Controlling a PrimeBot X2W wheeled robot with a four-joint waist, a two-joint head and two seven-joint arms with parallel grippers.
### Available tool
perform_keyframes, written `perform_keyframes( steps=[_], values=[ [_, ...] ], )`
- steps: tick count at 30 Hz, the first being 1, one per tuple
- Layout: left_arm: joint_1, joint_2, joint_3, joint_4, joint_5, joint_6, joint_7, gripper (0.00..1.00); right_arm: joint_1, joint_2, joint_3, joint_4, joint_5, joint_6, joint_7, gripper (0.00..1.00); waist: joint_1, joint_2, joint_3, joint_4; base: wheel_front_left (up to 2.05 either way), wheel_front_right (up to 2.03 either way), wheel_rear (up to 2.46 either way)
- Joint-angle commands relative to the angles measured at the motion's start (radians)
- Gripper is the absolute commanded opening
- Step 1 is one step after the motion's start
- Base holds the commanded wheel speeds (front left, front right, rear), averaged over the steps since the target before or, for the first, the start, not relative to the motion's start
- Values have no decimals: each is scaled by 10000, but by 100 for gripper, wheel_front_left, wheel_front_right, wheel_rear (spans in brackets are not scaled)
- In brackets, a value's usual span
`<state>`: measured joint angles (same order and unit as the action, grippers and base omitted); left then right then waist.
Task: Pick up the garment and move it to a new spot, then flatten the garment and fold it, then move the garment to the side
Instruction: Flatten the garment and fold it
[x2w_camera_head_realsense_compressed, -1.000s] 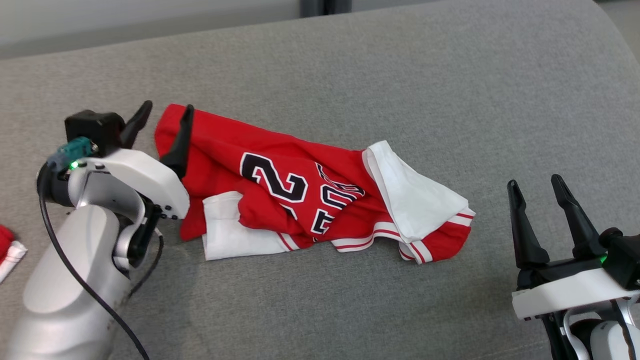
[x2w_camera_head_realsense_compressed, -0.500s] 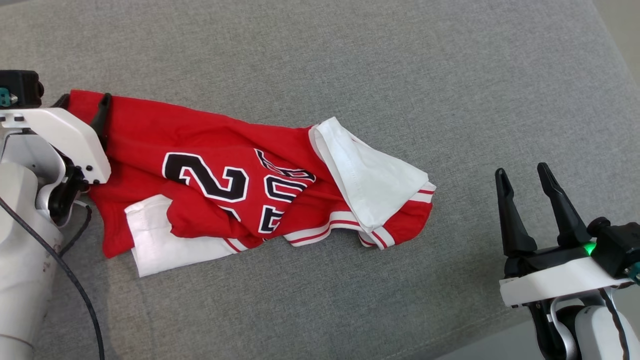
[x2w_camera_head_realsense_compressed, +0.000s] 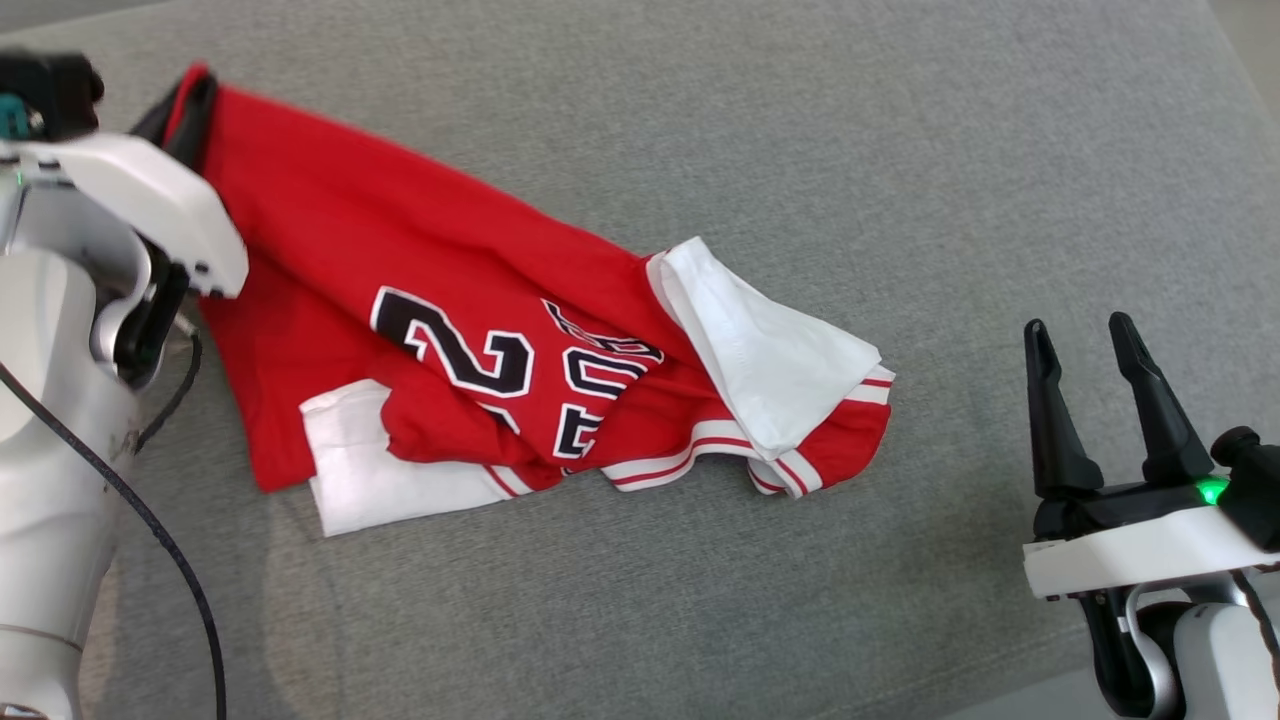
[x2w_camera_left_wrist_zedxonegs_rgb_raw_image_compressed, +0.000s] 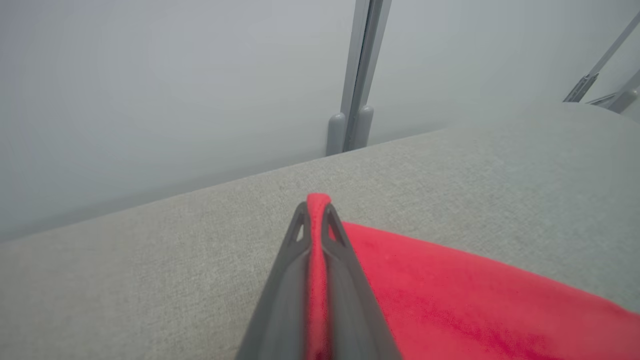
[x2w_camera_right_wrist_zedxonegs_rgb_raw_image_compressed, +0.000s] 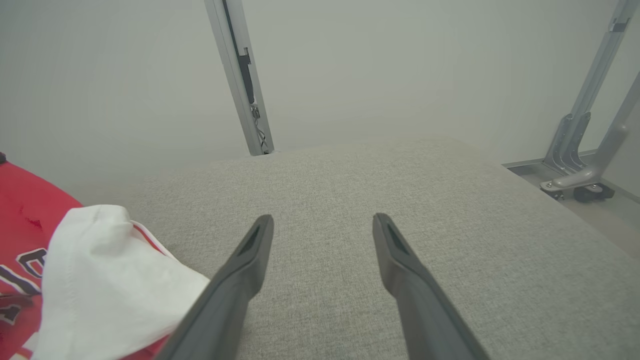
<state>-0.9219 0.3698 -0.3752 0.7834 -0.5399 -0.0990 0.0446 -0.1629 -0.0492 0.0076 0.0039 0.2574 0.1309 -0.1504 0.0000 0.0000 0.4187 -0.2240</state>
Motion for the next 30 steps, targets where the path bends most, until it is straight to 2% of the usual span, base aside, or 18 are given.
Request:
perform_keyframes(
  steps=[1,5,10,11,12,13,18,23,26,29,30],
  values=[
    [-181,27,21,-333,58,-20,-231,0,-53,-41,-113,-75,-25,-3,32,100,0,0,-181,225,0,0,0],
    [224,-26,27,-1723,-9,29,-622,0,70,-36,-345,-179,-79,-3,163,100,0,0,-493,648,0,0,0],
    [2104,126,146,-4599,-302,520,-689,0,349,-39,-642,-430,-70,-3,361,100,0,0,-834,1185,0,0,0],
    [2104,126,146,-4599,-302,520,-689,0,349,-39,-642,-430,-70,-3,361,100,0,0,-834,1185,0,0,0],
    [3285,177,204,-5877,-485,881,-583,0,474,-39,-740,-523,-75,-3,428,100,0,0,-937,1392,0,0,0],
    [3896,169,237,-6518,-614,1064,-532,0,539,-39,-793,-579,-60,-3,468,100,0,0,-969,1493,0,0,0],
    [6535,148,206,-8828,-984,1986,-247,0,763,-39,-979,-836,-64,-3,684,100,0,0,-1124,2025,0,0,0],
    [8047,-20,-2,-9470,-1211,2436,-178,0,907,-41,-1054,-1040,-127,-3,957,100,0,0,-1273,2437,0,0,0],
    [8557,-231,-147,-9262,-1371,2518,-276,0,955,-42,-1082,-1102,-104,-3,1063,100,0,0,-1394,2584,0,0,0],
    [8818,-564,-253,-8936,-1676,2377,-465,0,1071,-39,-1121,-1138,-65,-3,1127,100,0,0,-1524,2701,0,0,0],
    [8882,-754,-243,-8823,-1901,2294,-555,35,1081,-39,-1122,-1143,-59,-3,1154,100,0,0,-1558,2724,0,0,0]
  ],
)
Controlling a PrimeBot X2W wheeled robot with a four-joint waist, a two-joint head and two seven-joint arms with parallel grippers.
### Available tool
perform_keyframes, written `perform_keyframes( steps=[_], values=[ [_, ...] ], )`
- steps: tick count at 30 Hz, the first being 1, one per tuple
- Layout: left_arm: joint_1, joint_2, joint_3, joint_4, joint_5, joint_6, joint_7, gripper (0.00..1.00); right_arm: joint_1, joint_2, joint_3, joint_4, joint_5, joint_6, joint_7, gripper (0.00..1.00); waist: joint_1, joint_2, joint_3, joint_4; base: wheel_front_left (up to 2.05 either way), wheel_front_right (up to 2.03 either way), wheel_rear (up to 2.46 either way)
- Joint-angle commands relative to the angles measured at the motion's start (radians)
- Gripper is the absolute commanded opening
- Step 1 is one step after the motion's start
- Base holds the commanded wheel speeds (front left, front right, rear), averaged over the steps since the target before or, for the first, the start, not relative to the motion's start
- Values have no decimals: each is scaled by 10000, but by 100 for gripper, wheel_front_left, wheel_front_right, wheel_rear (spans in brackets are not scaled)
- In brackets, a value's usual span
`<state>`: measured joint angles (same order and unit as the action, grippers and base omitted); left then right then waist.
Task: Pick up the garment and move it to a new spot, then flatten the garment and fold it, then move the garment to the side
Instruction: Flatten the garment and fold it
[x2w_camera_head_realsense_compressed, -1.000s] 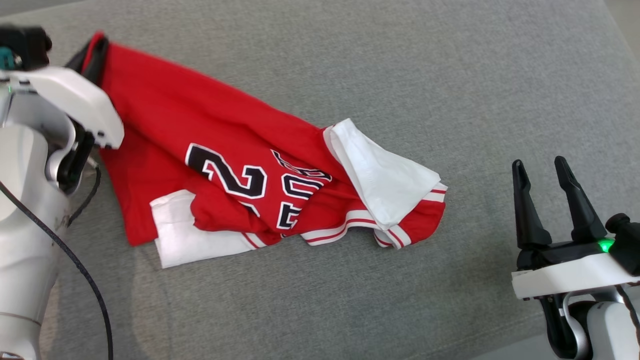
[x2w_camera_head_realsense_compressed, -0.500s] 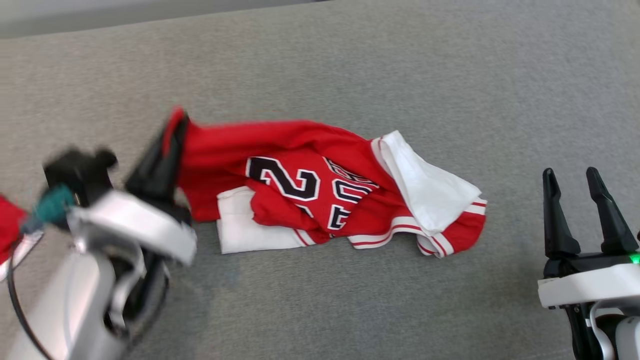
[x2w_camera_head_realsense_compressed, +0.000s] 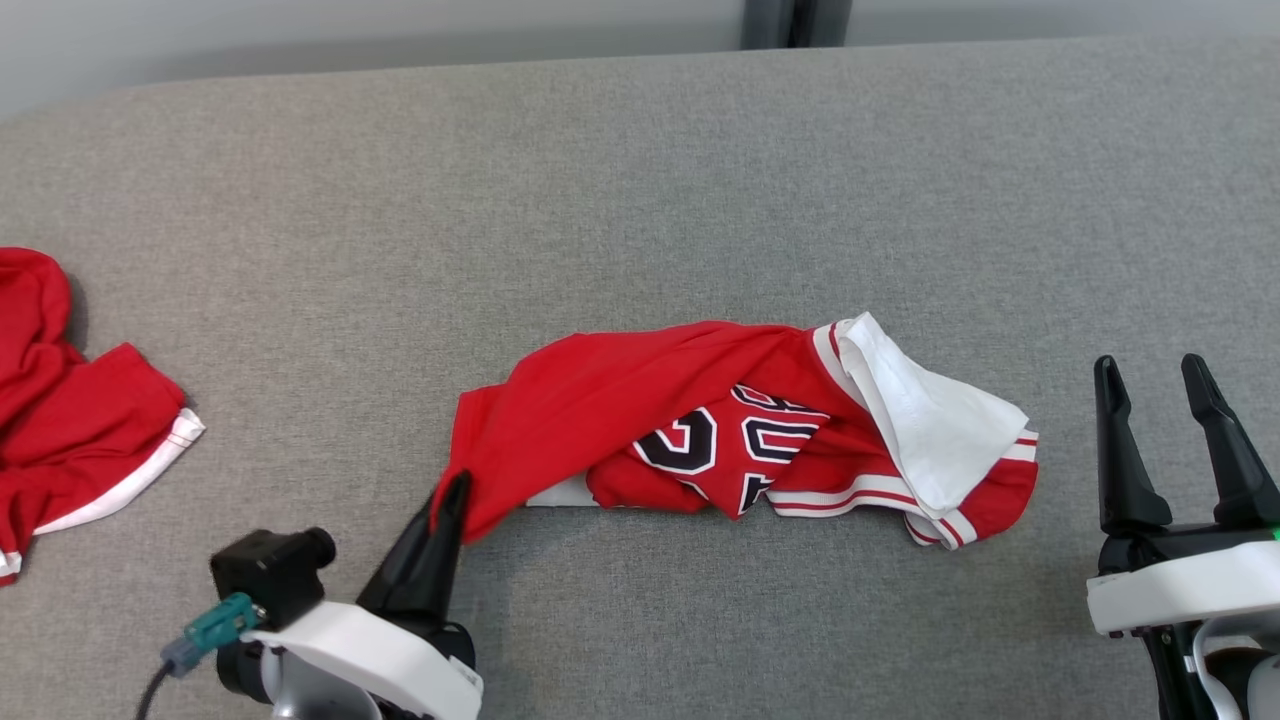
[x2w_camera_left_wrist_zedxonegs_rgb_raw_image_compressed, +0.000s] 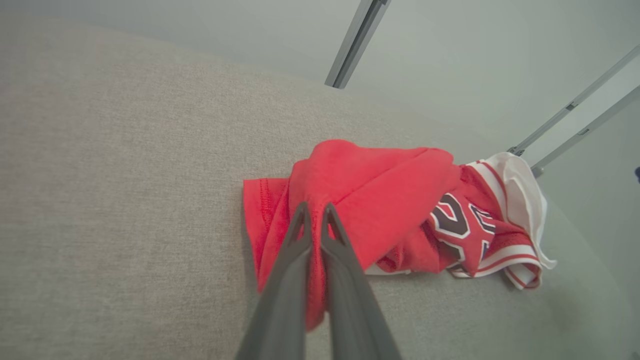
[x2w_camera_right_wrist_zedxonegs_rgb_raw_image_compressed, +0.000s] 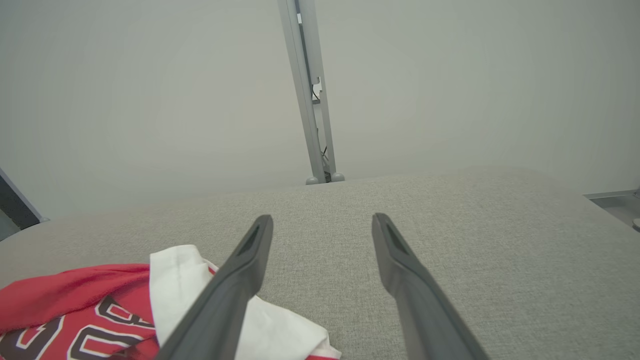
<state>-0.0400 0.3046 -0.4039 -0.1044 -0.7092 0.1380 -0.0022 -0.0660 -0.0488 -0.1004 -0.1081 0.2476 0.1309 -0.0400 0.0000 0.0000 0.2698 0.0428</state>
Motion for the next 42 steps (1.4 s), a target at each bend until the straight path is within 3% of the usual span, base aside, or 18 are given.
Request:
perform_keyframes(
  steps=[1,2,3,11,21,29,42],
  values=[
    [67,-81,30,200,-87,-116,-201,74,126,-44,-49,-16,31,-3,66,100,0,0,-132,72,0,0,0],
    [71,-105,34,293,-76,-115,-334,91,139,-46,-48,-36,30,-3,64,100,0,0,-161,78,0,0,0],
    [55,-220,67,356,-48,-98,-525,100,142,-41,-45,-57,6,-3,53,100,0,0,-211,87,0,0,0],
    [-469,-72,320,315,1366,562,-1957,100,349,-44,-135,-158,-211,-3,149,100,0,0,-707,54,0,0,0],
    [-1022,486,739,577,2454,1234,-2289,100,592,-43,-23,-193,-592,-3,320,100,0,0,-1288,8,0,0,0],
    [-251,612,686,901,2358,1340,-2190,100,979,-41,302,-36,-797,-3,472,100,0,0,-1826,-98,0,0,0],
    [84,697,531,1431,1974,971,-2127,100,1311,-43,314,35,-689,-3,493,100,0,0,-2112,-23,0,0,0]
  ],
)
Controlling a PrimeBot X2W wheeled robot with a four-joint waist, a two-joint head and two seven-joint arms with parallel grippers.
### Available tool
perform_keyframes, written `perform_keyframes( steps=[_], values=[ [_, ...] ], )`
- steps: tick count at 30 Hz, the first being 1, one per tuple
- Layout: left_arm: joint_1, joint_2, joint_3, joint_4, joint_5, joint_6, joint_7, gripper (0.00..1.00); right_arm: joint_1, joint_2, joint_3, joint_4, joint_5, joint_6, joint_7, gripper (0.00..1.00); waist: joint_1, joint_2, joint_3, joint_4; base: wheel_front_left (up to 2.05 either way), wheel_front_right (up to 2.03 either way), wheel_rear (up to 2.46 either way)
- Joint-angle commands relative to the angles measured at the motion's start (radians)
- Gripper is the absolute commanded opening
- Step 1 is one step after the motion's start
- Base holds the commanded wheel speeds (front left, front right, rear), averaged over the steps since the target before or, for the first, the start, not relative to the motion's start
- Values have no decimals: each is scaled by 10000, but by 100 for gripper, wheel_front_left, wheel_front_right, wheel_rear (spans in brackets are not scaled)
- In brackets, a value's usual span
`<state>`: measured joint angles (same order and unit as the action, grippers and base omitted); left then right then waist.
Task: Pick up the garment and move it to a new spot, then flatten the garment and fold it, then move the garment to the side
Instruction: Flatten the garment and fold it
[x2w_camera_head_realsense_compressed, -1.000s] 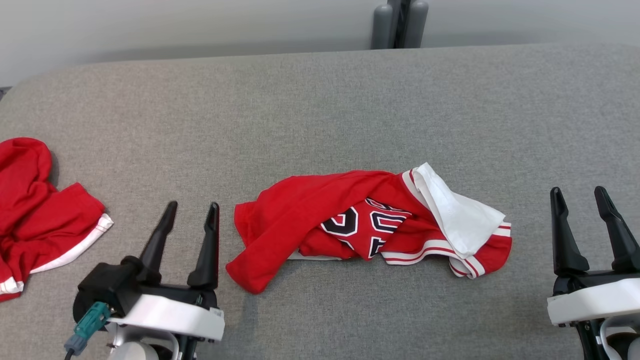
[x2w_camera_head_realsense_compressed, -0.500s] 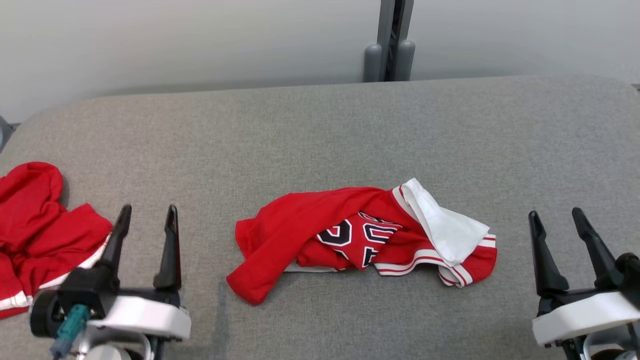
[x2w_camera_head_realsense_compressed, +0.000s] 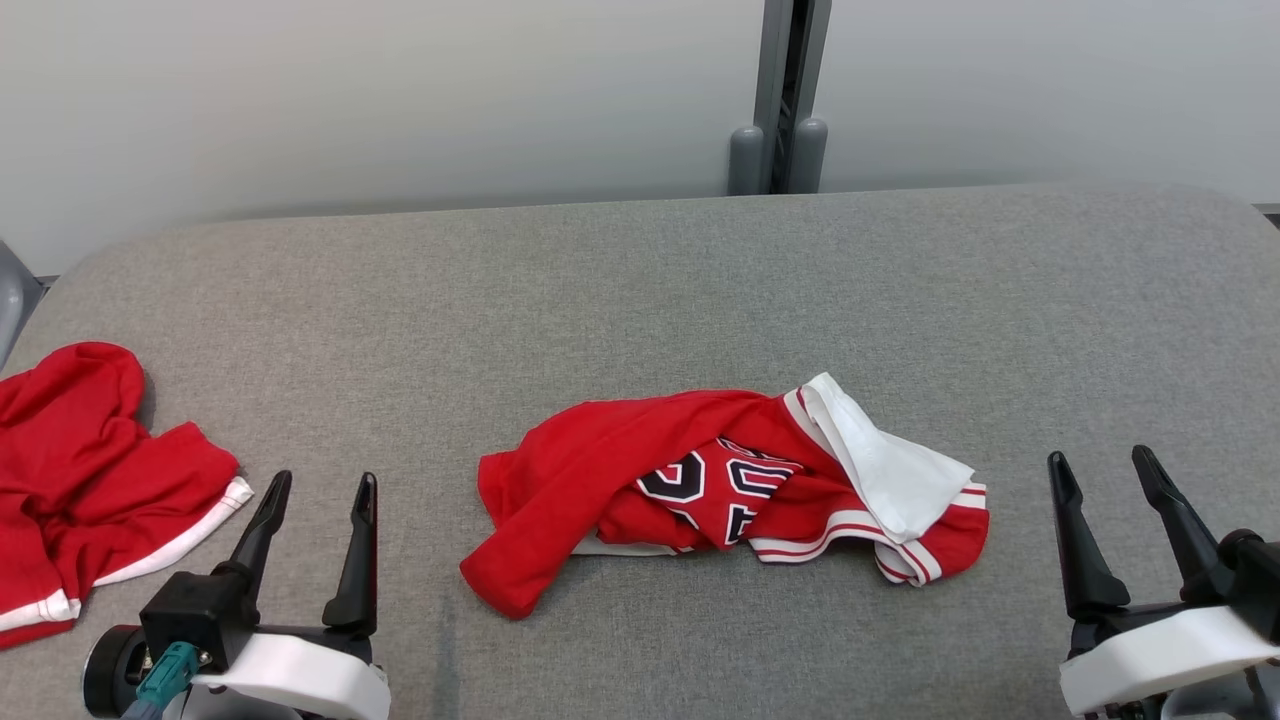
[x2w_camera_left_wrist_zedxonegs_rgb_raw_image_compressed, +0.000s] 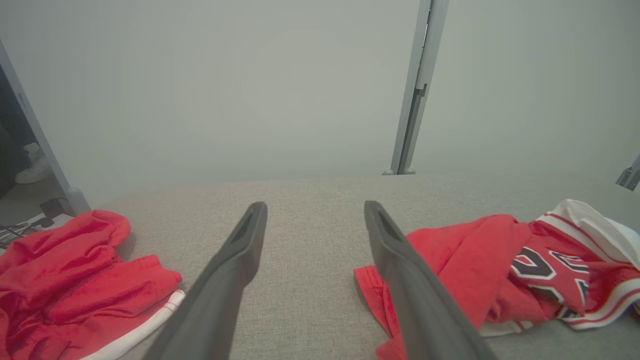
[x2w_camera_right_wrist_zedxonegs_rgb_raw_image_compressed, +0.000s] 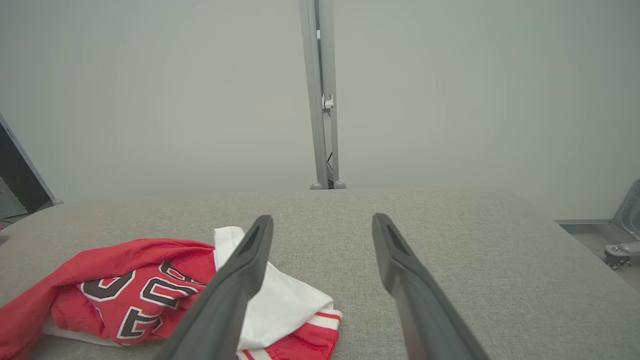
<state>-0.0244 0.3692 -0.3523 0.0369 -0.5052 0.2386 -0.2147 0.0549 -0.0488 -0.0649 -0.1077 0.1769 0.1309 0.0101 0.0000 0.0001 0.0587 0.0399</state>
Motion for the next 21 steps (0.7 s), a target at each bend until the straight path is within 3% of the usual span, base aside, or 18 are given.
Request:
perform_keyframes(
  steps=[1,14,21],
  values=[
    [-92,55,12,27,-74,-42,-1,100,93,-44,-38,23,29,-3,-8,100,0,-1,4,14,0,0,0],
    [-393,104,-115,72,-64,-135,28,100,-37,-44,-35,-4,126,-3,-55,100,0,-1,162,112,0,0,0],
    [-692,-28,-702,347,-296,-733,665,100,-224,-43,195,32,35,-3,2,100,0,-1,486,36,0,0,0]
  ],
)
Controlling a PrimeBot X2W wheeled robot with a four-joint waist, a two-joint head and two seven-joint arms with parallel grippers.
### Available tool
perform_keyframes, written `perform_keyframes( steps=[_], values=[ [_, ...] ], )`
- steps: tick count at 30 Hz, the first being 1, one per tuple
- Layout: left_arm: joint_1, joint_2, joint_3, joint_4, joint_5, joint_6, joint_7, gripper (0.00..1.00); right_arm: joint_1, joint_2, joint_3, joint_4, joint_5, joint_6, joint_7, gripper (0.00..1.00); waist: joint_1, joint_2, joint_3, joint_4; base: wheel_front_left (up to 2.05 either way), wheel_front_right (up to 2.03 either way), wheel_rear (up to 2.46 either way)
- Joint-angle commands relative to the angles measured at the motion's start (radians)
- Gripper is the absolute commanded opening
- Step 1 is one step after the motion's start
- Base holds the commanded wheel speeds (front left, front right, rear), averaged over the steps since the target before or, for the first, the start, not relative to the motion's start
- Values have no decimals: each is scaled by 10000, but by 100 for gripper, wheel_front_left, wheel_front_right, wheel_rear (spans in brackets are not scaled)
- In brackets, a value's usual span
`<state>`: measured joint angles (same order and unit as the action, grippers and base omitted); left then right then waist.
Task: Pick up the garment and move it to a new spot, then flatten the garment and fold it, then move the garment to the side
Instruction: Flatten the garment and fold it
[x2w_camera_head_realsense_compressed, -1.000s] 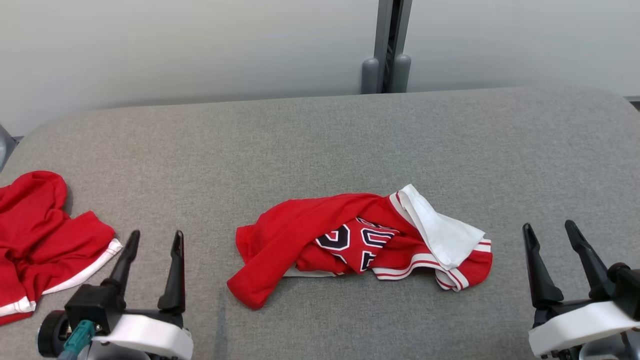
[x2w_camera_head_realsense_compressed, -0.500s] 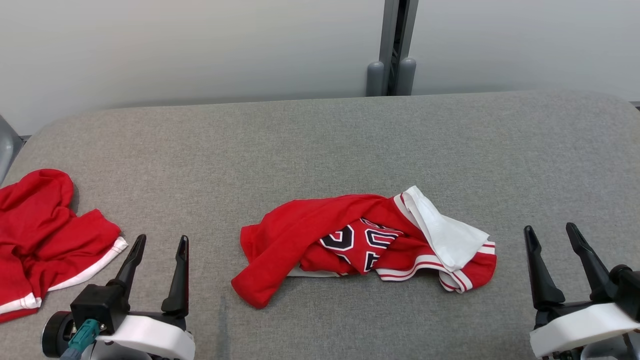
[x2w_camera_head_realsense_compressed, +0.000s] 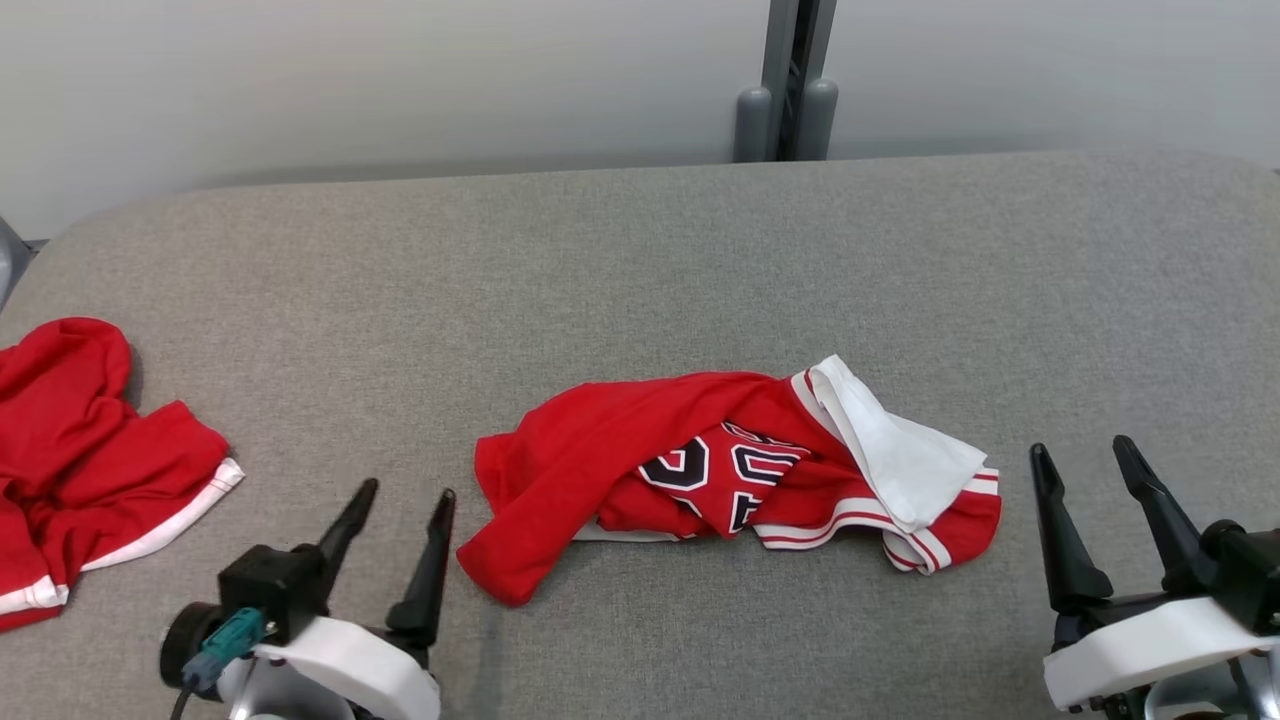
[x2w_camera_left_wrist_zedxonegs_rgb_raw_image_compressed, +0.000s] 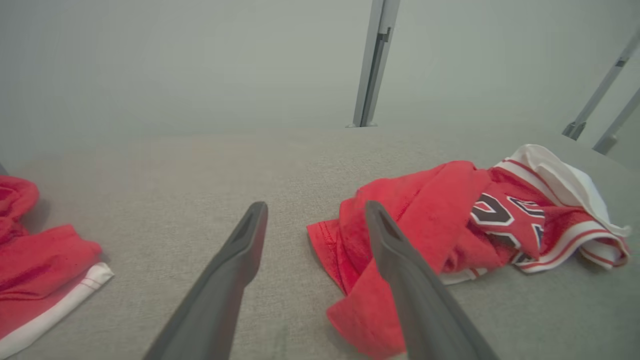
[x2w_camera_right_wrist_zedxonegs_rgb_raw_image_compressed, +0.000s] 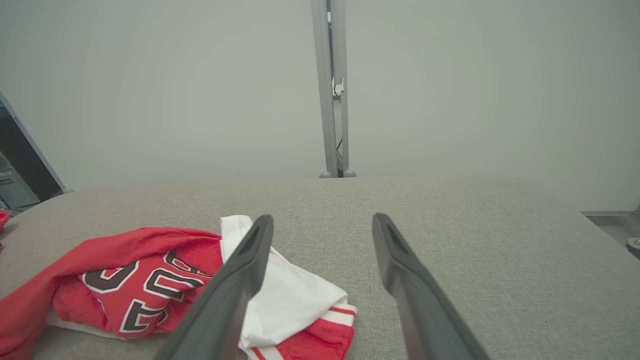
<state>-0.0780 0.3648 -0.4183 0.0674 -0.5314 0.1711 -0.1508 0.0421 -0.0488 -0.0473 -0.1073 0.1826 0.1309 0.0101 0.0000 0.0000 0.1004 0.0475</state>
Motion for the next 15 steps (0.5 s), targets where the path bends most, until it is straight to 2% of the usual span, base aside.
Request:
perform_keyframes(
  steps=[1,8,15],
  values=[
    [-217,-70,-275,220,-197,-337,304,100,-144,-44,94,53,-28,-3,-1,100,0,0,202,-98,0,0,0],
    [-311,-99,-932,930,-634,-1177,1201,100,-240,-43,221,222,28,-3,-57,100,0,0,514,-268,0,0,0],
    [-708,-13,-1095,1596,-694,-1543,1424,100,-350,-43,342,422,49,-3,-43,100,0,0,717,-395,0,0,0]
  ],
)
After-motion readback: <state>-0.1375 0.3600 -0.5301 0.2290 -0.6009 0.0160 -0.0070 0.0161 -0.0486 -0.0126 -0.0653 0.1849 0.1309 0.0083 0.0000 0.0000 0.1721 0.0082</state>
